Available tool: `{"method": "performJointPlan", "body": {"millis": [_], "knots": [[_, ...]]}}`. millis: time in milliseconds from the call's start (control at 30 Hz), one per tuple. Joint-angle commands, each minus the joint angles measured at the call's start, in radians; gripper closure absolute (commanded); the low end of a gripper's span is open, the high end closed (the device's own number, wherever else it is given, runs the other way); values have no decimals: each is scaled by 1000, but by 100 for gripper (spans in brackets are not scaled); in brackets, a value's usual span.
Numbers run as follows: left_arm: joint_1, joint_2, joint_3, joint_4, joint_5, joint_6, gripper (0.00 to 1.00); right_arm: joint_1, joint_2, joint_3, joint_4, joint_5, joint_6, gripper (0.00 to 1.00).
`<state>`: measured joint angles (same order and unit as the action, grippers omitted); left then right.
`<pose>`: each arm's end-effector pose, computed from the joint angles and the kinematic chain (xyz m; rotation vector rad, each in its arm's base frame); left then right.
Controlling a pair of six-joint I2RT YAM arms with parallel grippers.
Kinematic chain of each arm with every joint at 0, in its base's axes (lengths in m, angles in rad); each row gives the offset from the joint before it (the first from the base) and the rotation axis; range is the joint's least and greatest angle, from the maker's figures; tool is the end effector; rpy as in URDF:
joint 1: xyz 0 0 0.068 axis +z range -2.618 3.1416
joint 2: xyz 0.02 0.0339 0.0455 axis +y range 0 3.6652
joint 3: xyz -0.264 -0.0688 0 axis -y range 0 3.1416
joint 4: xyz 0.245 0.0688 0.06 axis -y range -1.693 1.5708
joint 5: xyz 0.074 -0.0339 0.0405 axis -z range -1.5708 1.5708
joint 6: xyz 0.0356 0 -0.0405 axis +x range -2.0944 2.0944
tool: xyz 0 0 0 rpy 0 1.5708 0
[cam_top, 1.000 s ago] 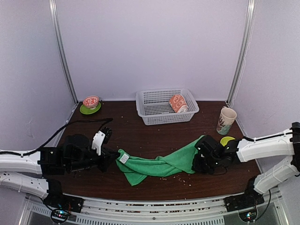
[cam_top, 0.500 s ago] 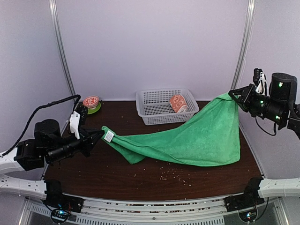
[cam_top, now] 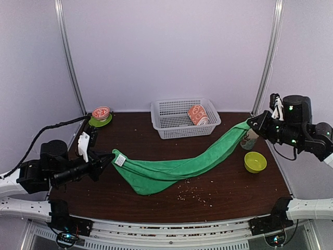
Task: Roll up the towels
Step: Pick up the towel from the center of the board.
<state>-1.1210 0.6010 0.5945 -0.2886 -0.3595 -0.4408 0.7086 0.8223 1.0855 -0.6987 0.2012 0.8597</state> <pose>0.0766 -0.1299 0.2900 0.3920 1.8739 -0.7451 0.1261 0.0987 0.3827 0.2912 2.0689 0.7899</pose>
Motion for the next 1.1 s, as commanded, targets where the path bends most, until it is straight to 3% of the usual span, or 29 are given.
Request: {"method": "performJointPlan", "body": {"millis": [0, 300, 567, 667, 733, 800, 900, 1067], "knots": [[-3, -64, -2, -50, 11, -48, 100, -22, 78, -87, 121, -47, 74, 100], [-3, -58, -84, -95, 2, -184, 100, -73, 433, -105, 353, -70, 181, 100], [-2, -138, -66, -123, -182, -160, 100, -131, 839, 196, 411, -112, 170, 100], [-2, -129, -79, -75, -229, -133, 100, -132, 949, 322, 348, -153, 97, 68], [-2, -104, -82, -56, -241, -126, 100, -129, 937, 324, 344, -159, 55, 49], [-2, -71, -86, -38, -256, -117, 100, -127, 905, 303, 320, -159, 15, 39], [-2, -15, -92, 2, -260, -92, 100, -124, 834, 226, 267, -154, -59, 37], [-2, 66, -75, 36, -262, -59, 100, -100, 714, -22, 253, -126, -167, 49]]}}
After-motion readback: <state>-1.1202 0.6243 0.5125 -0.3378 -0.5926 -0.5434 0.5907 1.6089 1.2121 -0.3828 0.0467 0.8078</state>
